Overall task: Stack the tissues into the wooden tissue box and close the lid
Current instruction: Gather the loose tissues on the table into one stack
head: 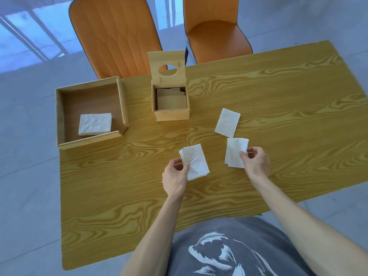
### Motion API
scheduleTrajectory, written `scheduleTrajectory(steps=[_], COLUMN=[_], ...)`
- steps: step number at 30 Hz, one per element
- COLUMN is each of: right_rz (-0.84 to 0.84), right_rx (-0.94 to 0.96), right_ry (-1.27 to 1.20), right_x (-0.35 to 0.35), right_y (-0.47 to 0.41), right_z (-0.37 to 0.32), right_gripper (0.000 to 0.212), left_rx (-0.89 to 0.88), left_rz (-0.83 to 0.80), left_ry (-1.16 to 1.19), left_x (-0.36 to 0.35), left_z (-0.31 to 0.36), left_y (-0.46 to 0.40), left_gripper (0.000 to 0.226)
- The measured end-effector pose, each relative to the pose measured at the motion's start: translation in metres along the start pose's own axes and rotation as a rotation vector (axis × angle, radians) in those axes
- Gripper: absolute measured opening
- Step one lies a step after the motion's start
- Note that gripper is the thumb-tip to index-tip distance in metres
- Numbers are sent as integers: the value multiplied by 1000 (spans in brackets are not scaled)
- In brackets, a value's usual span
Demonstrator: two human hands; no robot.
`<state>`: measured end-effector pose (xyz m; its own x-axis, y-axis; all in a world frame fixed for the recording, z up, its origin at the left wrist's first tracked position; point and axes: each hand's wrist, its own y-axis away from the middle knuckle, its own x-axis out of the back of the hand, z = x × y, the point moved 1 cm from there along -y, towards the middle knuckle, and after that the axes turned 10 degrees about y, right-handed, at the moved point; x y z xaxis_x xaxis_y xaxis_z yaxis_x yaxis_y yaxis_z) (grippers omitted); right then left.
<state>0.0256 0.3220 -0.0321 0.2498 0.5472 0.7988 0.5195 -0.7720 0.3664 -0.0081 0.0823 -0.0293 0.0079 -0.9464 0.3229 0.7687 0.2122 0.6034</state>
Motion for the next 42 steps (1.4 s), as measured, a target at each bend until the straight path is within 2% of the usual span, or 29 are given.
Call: scheduleTrajectory(steps=[3, 6, 8, 14, 21, 27, 31, 36, 42], right_rz=[-88, -191, -272, -552, -695, -657, -484, -338, -237], right_rx=[51, 186, 225, 239, 241, 297, 405, 468, 405], right_ry=[-152, -163, -209, -353, -346, -221, 24, 215, 180], right_x=[2, 2, 0, -11, -38, -53, -55, -57, -49], right_y=[0, 1, 6, 16, 37, 48, 54, 56, 38], right_z=[-3, -10, -19, -38, -44, -49, -50, -50, -51], right_gripper=[36, 14, 19, 16, 40, 38, 33, 43, 45], left_rx=[11, 13, 22, 34, 51, 69, 93, 88, 57], left_rz=[4, 0, -9, 1, 5, -12, -20, -48, -47], left_ry=[7, 1, 7, 26, 50, 70, 89, 98, 23], left_x=[0, 1, 2, 2, 2, 4, 5, 5, 5], left_z=[0, 2, 3, 1, 0, 2, 3, 4, 0], left_y=[1, 0, -1, -1, -2, -2, -4, -4, -4], left_gripper=[25, 28, 30, 30, 28, 29, 33, 39, 34])
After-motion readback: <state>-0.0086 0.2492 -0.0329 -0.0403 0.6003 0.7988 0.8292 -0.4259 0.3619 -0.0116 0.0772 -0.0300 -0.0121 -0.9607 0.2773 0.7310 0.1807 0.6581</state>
